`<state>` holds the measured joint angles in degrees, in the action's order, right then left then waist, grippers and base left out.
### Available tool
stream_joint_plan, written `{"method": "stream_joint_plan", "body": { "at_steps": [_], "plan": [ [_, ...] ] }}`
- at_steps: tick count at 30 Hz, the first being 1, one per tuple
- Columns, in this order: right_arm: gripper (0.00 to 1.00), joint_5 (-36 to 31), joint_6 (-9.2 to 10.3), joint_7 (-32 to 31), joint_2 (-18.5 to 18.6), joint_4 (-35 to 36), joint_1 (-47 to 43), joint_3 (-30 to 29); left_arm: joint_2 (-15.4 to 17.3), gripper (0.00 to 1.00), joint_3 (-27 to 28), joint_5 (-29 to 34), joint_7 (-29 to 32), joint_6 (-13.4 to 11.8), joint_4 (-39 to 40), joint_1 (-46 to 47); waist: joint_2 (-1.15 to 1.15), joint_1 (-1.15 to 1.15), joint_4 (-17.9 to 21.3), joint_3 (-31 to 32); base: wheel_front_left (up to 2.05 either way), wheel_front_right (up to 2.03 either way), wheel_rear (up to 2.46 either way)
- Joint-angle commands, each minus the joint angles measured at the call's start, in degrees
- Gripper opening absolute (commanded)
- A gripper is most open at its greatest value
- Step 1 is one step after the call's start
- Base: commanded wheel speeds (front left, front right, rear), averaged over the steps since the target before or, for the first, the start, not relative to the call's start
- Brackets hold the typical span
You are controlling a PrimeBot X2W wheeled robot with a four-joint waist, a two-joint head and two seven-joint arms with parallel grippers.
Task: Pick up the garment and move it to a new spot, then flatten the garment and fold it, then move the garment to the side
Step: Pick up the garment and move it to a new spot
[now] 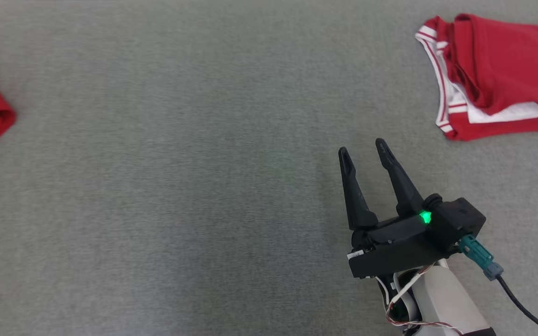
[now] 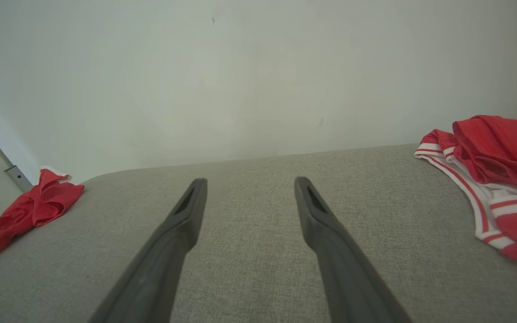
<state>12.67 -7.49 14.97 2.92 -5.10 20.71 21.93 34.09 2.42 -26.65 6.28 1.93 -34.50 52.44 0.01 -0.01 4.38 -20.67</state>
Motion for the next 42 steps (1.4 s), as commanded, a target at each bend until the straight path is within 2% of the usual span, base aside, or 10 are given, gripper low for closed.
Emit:
{"method": "stream_joint_plan", "body": {
  "at_steps": [1,12,18,23,27,28,29,30,42],
  "plan": [
    [1.00,0.34,-0.01,0.24,-0.04,0.23,0.55,0.04,0.63,1.00,-0.37,-0.30,0.53,0.11,-1.23,1.07,-0.01,0.01,3.58,-3.48,0.00,0.00,0.00],
    [1.00,0.18,-0.01,0.24,-0.04,1.71,0.73,0.42,2.99,1.00,-3.36,1.49,6.88,0.18,-12.27,5.24,-0.01,0.01,4.93,-4.88,0.00,0.00,0.00],
    [1.00,-0.22,-0.01,0.19,-0.03,1.34,0.87,0.02,2.51,1.00,-5.23,0.73,18.76,-0.31,-18.53,5.81,-0.01,0.01,4.78,-4.59,0.00,0.00,0.00],
    [1.00,-0.53,-0.01,0.19,-0.03,1.37,0.33,-0.09,2.16,1.00,-5.51,-0.37,23.25,-0.95,-19.60,6.14,-0.01,0.01,4.52,-4.31,0.00,0.00,0.00],
    [1.00,-0.56,-0.01,0.18,-0.03,1.22,0.12,0.02,2.03,1.00,-5.71,-0.70,23.58,-0.96,-19.36,6.07,-0.01,0.01,4.39,-4.12,0.00,0.00,0.00],
    [1.00,-0.60,-0.01,0.18,-0.03,1.16,0.09,0.07,2.03,0.87,-5.87,-0.64,23.64,-0.90,-19.23,5.90,-0.01,0.01,4.37,-4.06,0.00,0.00,0.00],
    [1.00,-0.66,-0.01,0.18,-0.03,1.13,0.08,0.08,2.10,0.46,-5.83,-0.61,22.94,-0.93,-18.90,5.75,-0.01,0.01,4.34,-4.01,0.00,0.00,0.00],
    [1.00,-0.69,-0.01,0.18,-0.03,1.11,0.09,0.07,2.14,0.00,-5.76,-0.62,22.31,-1.00,-18.59,5.53,-0.01,0.01,4.30,-3.97,0.00,0.00,0.00],
    [1.00,-1.55,-0.01,0.18,-0.02,-0.30,-1.52,-1.19,0.71,0.00,-7.64,0.57,11.60,1.94,-15.88,6.89,-0.01,0.01,1.83,0.10,0.00,0.00,0.00]
  ]
}}
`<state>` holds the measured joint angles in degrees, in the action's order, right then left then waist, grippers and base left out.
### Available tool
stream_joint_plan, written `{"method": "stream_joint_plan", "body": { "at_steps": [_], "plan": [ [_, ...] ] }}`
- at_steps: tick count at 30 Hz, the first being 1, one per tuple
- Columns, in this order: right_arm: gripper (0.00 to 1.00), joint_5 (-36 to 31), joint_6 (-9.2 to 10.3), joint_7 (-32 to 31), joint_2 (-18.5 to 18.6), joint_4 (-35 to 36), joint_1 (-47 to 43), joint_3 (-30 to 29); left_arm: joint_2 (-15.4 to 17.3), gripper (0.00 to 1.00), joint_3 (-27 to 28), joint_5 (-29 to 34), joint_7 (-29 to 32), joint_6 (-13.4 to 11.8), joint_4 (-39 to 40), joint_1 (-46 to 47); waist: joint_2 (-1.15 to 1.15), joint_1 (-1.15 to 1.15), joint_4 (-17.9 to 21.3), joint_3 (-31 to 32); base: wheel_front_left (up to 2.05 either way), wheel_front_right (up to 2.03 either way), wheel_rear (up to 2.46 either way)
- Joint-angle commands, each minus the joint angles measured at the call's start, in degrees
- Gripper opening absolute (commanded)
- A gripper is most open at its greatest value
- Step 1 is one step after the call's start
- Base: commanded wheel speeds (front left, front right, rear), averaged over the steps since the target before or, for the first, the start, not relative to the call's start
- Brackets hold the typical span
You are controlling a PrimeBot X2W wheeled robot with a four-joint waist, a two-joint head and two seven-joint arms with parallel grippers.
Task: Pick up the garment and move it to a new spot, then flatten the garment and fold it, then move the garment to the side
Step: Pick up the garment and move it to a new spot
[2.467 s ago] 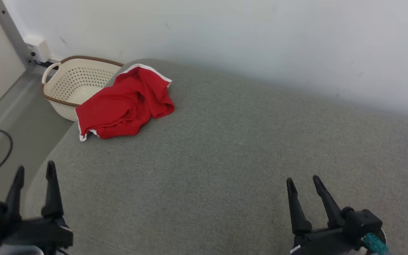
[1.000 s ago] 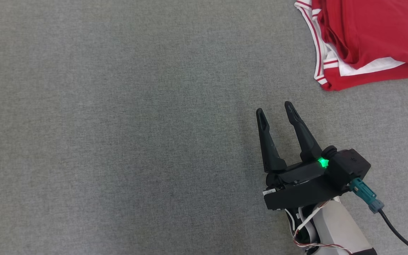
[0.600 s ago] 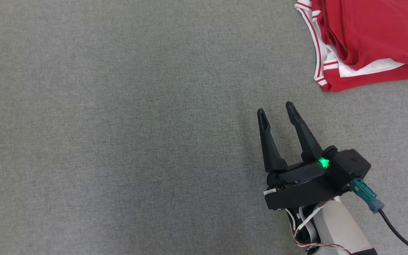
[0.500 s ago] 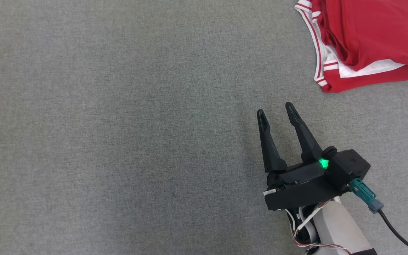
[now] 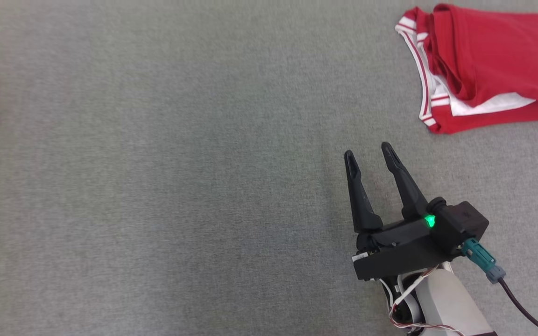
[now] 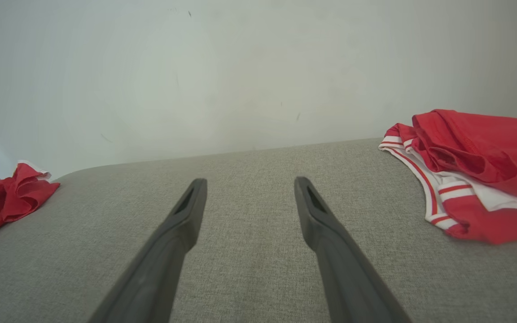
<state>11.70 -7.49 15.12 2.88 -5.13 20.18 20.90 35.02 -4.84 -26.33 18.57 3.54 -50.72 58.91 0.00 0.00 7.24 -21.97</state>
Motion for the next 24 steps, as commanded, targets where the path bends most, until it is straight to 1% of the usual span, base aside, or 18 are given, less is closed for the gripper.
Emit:
{"method": "stream_joint_plan", "body": {
  "at_steps": [1,8,13,18,19,23,24],
  "plan": [
    [1.00,-0.69,-0.01,0.03,0.01,-0.44,-1.14,-0.37,-0.57,0.00,-0.73,0.42,-1.67,0.45,0.70,0.76,0.00,0.00,-1.37,2.04,0.00,0.00,0.00],
    [1.00,-0.79,-0.01,0.03,0.01,-1.07,-2.65,-1.74,-1.91,0.00,-3.24,1.44,-7.49,2.40,4.78,2.70,0.00,0.00,-2.92,5.98,0.00,0.00,0.00],
    [1.00,-0.23,-0.01,0.03,0.01,-1.29,-4.01,-3.18,-2.80,0.00,-5.93,2.36,-9.51,3.11,10.25,4.42,0.00,0.00,-3.37,8.17,0.00,0.00,0.00],
    [1.00,0.21,-0.01,0.03,0.01,-1.50,-5.49,-4.58,-4.53,0.00,-8.58,2.50,-9.18,3.36,16.70,5.95,0.00,0.00,-3.03,9.79,0.00,0.00,0.00],
    [1.00,0.52,-0.02,0.03,0.00,-1.53,-5.98,-4.90,-5.19,0.00,-9.72,2.66,-8.65,3.47,19.50,6.37,0.00,0.00,-2.52,10.36,0.00,0.00,0.00],
    [1.00,1.35,-0.01,0.03,0.00,-1.32,-6.67,-5.52,-6.88,0.00,-11.85,2.57,-7.05,3.61,24.84,7.54,0.00,0.00,-1.11,11.27,0.00,0.00,0.00],
    [1.00,1.35,-0.01,0.03,0.00,-1.32,-6.67,-5.52,-6.88,0.00,-11.85,2.57,-7.05,3.61,24.84,7.54,0.00,0.00,-1.11,11.27,0.00,0.00,0.00]
  ]
}}
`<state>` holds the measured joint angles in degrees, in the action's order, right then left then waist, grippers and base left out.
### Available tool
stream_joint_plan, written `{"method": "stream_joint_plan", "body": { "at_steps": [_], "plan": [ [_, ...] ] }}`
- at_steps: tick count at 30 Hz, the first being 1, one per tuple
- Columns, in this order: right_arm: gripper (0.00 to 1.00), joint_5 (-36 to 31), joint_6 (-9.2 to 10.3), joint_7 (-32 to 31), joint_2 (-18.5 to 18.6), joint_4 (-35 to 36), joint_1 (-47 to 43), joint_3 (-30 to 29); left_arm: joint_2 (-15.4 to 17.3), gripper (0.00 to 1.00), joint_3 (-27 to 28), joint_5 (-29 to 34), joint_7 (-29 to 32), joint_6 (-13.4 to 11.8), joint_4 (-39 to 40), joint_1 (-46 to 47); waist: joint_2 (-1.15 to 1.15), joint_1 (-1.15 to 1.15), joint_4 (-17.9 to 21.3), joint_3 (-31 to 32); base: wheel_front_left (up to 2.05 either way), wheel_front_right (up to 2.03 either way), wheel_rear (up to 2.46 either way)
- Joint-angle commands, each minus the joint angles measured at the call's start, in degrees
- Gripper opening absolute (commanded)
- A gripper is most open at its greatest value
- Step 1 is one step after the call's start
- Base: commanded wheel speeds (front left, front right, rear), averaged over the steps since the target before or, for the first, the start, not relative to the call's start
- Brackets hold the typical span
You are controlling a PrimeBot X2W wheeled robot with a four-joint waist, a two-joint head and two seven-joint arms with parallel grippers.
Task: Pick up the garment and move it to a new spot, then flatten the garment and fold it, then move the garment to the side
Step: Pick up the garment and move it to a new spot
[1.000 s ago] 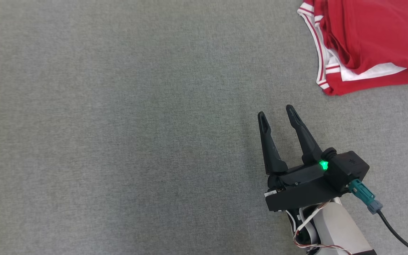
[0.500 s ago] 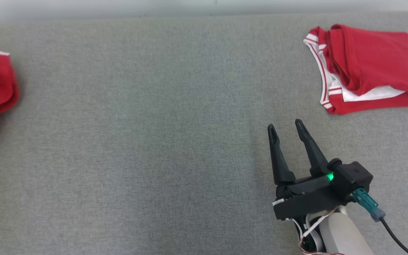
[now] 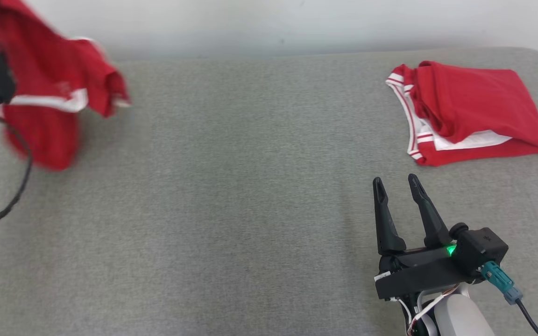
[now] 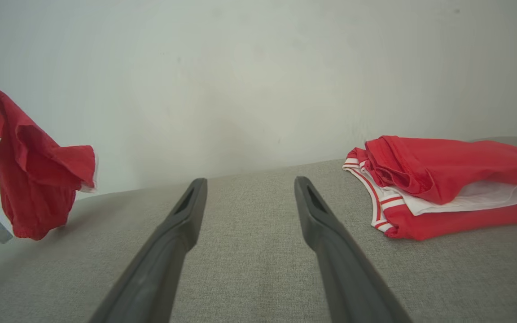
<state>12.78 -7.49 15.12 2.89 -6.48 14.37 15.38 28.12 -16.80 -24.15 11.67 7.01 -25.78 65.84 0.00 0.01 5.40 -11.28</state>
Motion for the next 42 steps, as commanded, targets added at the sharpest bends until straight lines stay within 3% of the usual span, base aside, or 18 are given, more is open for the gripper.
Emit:
{"method": "stream_joint_plan", "body": {
  "at_steps": [1,13,22,27,30,40,42],
  "plan": [
    [1.00,0.64,-0.01,0.03,0.00,0.17,-1.20,-0.12,-0.83,0.00,-0.92,0.37,0.81,0.17,2.28,1.23,0.00,-0.01,1.62,0.95,0.00,0.00,0.00],
    [1.00,1.62,-0.01,0.03,-0.01,0.30,-2.78,-1.38,-7.47,0.00,-5.72,-1.32,3.71,-0.18,12.82,3.14,0.00,-0.01,5.10,2.17,0.00,0.00,0.00],
    [1.00,0.62,-0.02,0.03,-0.01,0.37,-3.49,-2.82,-10.28,0.00,-7.51,-3.76,3.07,-2.33,20.36,-5.71,0.00,-0.01,4.10,2.41,0.00,0.00,0.00],
    [1.00,0.08,-0.01,0.03,-0.01,0.26,-3.58,-2.70,-10.30,0.00,-7.49,-5.66,2.01,-4.21,22.28,-15.14,0.00,-0.01,2.60,2.37,0.00,0.00,0.00],
    [1.00,-0.36,-0.01,0.03,-0.01,-0.01,-2.94,-2.13,-8.67,0.00,-7.40,-5.51,0.57,-4.66,21.73,-19.96,0.00,-0.01,2.06,2.36,0.00,0.00,0.00],
    [1.00,-0.87,-0.01,0.03,0.00,-1.18,-2.54,-0.97,-3.48,0.00,-5.58,-4.47,-7.58,-4.38,13.09,-29.89,0.00,-0.01,1.98,2.39,0.00,0.00,0.00],
    [1.00,-0.92,-0.01,0.03,0.00,-1.25,-2.75,-0.75,-3.76,0.00,-5.22,-4.68,-9.56,-4.42,11.42,-30.67,0.00,-0.01,2.06,2.59,0.00,0.00,0.00]
  ]
}}
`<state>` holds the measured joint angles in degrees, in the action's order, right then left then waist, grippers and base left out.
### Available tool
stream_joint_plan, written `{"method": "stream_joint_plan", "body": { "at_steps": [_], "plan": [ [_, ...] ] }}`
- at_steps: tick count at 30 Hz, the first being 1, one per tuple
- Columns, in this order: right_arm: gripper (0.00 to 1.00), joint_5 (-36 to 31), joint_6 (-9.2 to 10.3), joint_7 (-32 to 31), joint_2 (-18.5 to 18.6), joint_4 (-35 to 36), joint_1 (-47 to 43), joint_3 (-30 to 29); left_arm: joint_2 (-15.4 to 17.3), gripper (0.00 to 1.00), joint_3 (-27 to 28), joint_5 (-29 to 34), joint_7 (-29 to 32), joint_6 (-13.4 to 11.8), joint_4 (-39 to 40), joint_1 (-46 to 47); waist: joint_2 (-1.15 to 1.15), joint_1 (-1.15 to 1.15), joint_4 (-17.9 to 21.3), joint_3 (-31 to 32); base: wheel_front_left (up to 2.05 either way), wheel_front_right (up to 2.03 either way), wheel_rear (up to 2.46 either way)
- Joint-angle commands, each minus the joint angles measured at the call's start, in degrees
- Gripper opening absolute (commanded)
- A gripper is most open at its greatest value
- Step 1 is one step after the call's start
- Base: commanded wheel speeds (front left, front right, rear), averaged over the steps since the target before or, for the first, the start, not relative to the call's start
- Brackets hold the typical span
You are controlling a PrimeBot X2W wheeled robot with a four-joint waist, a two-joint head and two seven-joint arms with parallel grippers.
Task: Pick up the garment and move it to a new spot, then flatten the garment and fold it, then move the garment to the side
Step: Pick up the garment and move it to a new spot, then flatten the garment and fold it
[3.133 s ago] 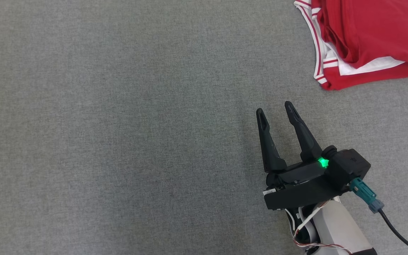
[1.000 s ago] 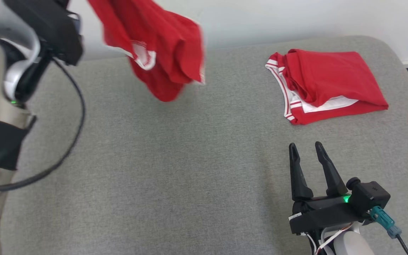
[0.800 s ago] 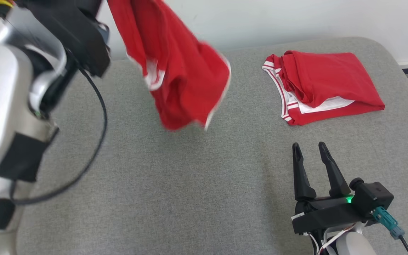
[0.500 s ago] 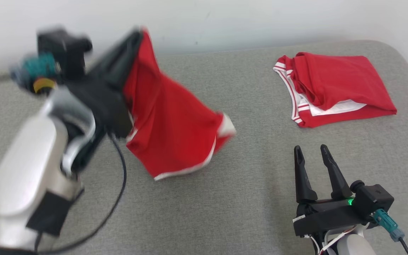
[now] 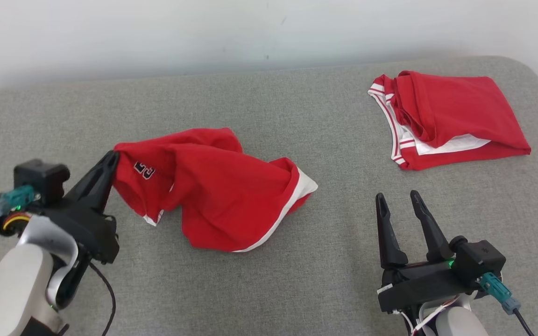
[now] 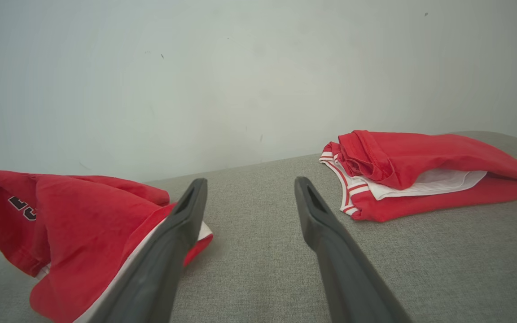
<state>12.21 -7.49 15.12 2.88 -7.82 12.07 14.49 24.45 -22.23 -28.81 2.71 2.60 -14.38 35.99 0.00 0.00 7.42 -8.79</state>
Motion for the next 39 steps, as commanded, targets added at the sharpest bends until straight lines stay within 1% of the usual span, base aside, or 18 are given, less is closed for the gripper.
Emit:
{"method": "stream_joint_plan", "body": {
  "at_steps": [1,2,3,4,5,8,12,18,23,26,30,37,39],
  "plan": [
    [1.00,-0.34,-0.01,0.03,0.01,-0.05,-0.64,0.18,0.03,0.00,0.22,0.21,-1.46,0.05,-0.81,-1.07,0.00,0.00,0.05,0.22,0.00,0.00,0.00],
    [1.00,-0.33,-0.01,0.03,0.01,-0.18,-0.81,0.18,0.12,0.00,0.27,0.49,-2.39,0.04,-1.61,-1.22,0.00,0.00,0.03,0.33,0.00,0.00,0.00],
    [1.00,-0.34,-0.01,0.03,0.01,-0.25,-0.99,0.16,-0.04,0.24,0.36,0.56,-3.36,0.01,-2.18,-1.45,0.00,0.00,-0.05,0.49,0.00,0.00,0.00],
    [1.00,-0.34,-0.01,0.03,0.01,-0.32,-1.11,0.15,-0.18,1.00,0.47,0.61,-4.24,-0.09,-2.70,-1.72,0.00,0.00,-0.13,0.61,0.00,0.00,0.00],
    [1.00,-0.34,-0.01,0.03,0.01,-0.32,-1.11,0.15,-0.18,1.00,0.47,0.61,-4.24,-0.09,-2.70,-1.72,0.00,0.00,-0.13,0.61,0.00,0.00,0.00],
    [1.00,-0.35,-0.01,0.03,0.01,-0.48,-1.40,0.03,-0.67,1.00,0.93,0.38,-6.97,-0.61,-4.01,-2.77,0.00,0.00,-0.62,1.18,0.00,0.00,0.00],
    [1.00,-0.28,-0.01,0.03,0.01,-0.72,-2.34,-0.22,-1.49,1.00,2.34,-0.59,-10.16,-2.39,-4.40,-5.14,0.00,0.00,-1.44,2.14,0.00,0.00,0.00],
    [1.00,0.19,-0.01,0.03,0.01,-0.36,-3.31,-0.59,-2.68,1.00,3.07,-0.23,-13.62,-6.44,-0.56,-11.36,0.00,0.00,-2.60,2.69,0.00,0.00,0.00],
    [1.00,0.41,-0.01,0.03,0.01,-0.01,-3.55,-0.72,-4.74,1.00,1.95,-0.44,-14.76,-8.12,3.68,-16.08,0.00,0.00,-3.29,2.58,0.00,0.00,0.00],
    [1.00,0.41,-0.01,0.03,0.01,0.06,-3.68,-0.70,-5.99,1.00,0.59,-0.68,-14.34,-8.20,4.91,-17.32,0.00,0.00,-3.40,2.26,0.00,0.00,0.00],
    [1.00,0.47,-0.01,0.03,0.01,0.11,-2.96,-0.39,-7.24,1.00,-1.03,-0.52,-13.69,-7.82,4.62,-17.11,0.00,0.00,-2.69,1.63,0.00,0.00,0.00],
    [1.00,0.98,-0.01,0.03,0.01,-0.06,-2.54,-0.31,-10.08,1.00,-4.05,-1.11,-12.61,-6.65,2.49,-16.07,0.00,0.00,0.05,0.50,0.00,0.00,0.00],
    [1.00,1.17,-0.01,0.03,0.02,-0.14,-2.60,-0.29,-10.39,1.00,-4.73,-0.81,-12.36,-6.58,1.37,-15.75,0.00,0.00,0.93,0.18,0.00,0.00,0.00]
  ]
}}
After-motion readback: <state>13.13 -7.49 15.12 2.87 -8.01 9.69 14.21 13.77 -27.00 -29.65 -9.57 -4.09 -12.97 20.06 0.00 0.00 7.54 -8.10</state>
